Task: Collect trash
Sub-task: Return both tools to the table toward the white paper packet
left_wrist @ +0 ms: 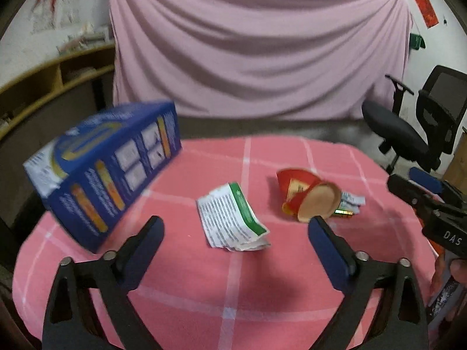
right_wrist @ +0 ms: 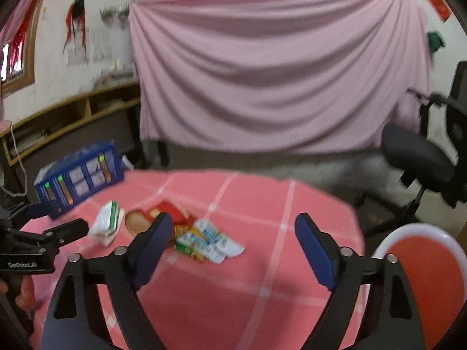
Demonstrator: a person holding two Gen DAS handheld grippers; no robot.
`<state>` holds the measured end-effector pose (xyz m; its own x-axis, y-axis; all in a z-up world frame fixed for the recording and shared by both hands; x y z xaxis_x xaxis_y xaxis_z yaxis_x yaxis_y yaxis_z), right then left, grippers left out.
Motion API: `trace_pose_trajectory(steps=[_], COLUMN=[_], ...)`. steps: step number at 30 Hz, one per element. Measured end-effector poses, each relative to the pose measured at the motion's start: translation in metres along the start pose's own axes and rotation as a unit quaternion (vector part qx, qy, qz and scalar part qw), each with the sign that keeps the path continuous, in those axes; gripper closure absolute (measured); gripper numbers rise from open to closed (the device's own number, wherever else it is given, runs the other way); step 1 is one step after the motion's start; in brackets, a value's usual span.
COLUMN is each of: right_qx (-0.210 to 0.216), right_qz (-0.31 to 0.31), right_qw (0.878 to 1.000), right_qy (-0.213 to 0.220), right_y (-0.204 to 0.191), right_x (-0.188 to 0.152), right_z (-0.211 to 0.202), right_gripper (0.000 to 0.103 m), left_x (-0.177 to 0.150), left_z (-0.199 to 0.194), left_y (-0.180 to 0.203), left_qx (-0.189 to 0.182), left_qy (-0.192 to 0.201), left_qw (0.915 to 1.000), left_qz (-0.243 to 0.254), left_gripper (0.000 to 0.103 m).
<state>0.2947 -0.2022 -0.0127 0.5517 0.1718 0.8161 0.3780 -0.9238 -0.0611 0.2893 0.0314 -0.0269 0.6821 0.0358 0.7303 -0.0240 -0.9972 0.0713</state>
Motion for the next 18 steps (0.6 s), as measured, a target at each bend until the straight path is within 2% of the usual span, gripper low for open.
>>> trace_pose_trajectory(steps=[3,7,11,13,18], right_qx=[0.022,0.059,0.077,0.087,0.110], right_qz=[0.007,0.015,0.012,0.014,0.010], right_qw=[0.998,0.993,0.988,0.985,0.981], right_qy=[-0.053,-0.100,-0.131,-0.149,-0.162], right_y=[-0.001,-0.004,-0.009,-0.009,-0.014], right_x=[-0.002,-0.004,-0.005,-0.007,-0.008], right_z=[0.020,0.037,0.048,0.054,0.059], right_gripper=[0.033,0.046,0.049,0.051,0.070], left_x=[0.003,0.004,0.004,0.005,0.005], left_z=[0.022,0.037,0.039,0.037,0.030], left_y=[0.000,-0.007,-0.012,-0.013,-0.020], left_qx=[-0.006,-0.009,-0.007,-0.009,-0.025], left_qy=[-0.049,-0.082,-0.079,-0.078,-0.073], left_qw=[0.9988,0.9964,0.9964,0.9964,0.9962], left_qz=[-0.003,-0.021,-0.030,-0.031,-0.040], left_gripper=[0.027,0.038,0.050,0.051,0.054])
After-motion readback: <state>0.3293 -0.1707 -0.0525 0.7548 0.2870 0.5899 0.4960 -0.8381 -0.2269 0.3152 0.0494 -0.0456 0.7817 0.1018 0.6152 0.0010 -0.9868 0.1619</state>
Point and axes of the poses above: each gripper's, at about its wrist camera, not at the fingertips, and z roughly the way its jaws point, y to its right, x to its top, the point moved 1 cm from there along z, roughly the way its jaws point, and after that the axes turned 2 degrees about -y, right-handed, at the moved point
